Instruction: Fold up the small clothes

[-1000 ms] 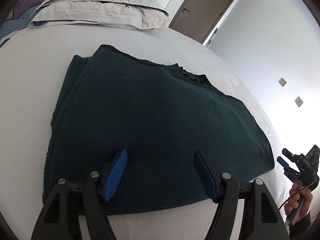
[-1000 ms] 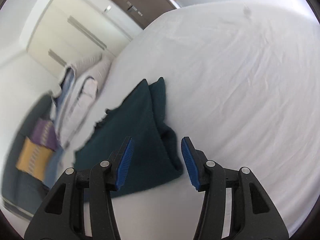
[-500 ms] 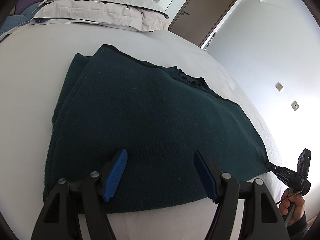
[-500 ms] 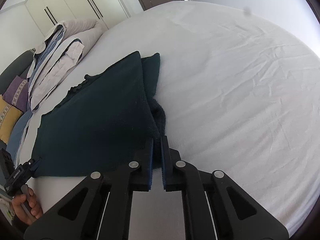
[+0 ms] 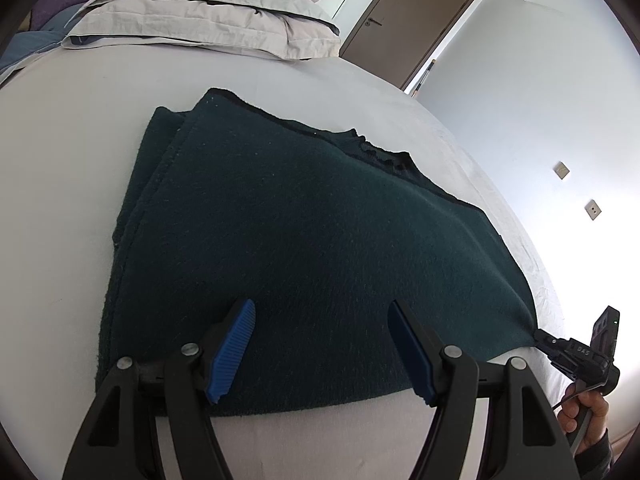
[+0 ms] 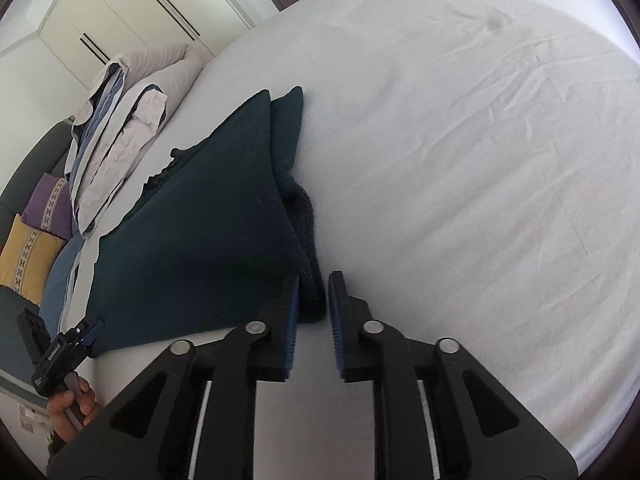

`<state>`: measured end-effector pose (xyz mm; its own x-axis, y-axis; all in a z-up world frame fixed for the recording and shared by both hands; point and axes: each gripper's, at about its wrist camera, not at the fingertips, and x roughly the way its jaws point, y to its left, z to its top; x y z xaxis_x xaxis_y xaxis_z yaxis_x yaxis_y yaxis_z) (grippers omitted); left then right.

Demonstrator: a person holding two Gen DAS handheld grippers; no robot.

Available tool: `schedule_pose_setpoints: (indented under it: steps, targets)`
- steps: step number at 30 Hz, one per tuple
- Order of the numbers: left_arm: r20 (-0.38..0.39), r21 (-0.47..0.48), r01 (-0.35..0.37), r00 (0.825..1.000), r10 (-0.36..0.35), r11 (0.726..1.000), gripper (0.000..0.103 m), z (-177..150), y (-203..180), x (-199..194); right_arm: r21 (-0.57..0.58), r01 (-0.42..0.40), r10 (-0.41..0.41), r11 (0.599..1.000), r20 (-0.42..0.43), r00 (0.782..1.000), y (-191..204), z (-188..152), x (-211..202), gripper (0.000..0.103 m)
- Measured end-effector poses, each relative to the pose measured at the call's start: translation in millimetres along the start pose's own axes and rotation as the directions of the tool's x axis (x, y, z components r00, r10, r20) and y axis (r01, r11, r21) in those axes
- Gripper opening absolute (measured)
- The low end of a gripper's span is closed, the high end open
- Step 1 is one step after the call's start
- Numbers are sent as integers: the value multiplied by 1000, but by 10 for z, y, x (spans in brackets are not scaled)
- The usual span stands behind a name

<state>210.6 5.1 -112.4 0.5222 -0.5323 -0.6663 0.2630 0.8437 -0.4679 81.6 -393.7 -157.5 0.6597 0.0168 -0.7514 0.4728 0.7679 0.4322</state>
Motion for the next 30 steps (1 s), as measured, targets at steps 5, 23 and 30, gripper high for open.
schedule_pose_setpoints:
  steps: [5, 23, 30]
  targets:
    - [-2, -19, -4, 1000, 4, 1000, 72, 12, -32, -66, 7, -70, 69, 997, 137, 988, 223, 114, -370, 45]
    - [-13, -23, 7, 1000, -7, 1000, 72, 67, -78, -22, 206, -350, 334, 914, 109, 936, -28, 403, 476, 41]
    - [5, -13, 48, 999, -48, 999, 75, 157, -276, 11, 264, -302, 271, 916, 151, 951, -393, 694, 228, 57]
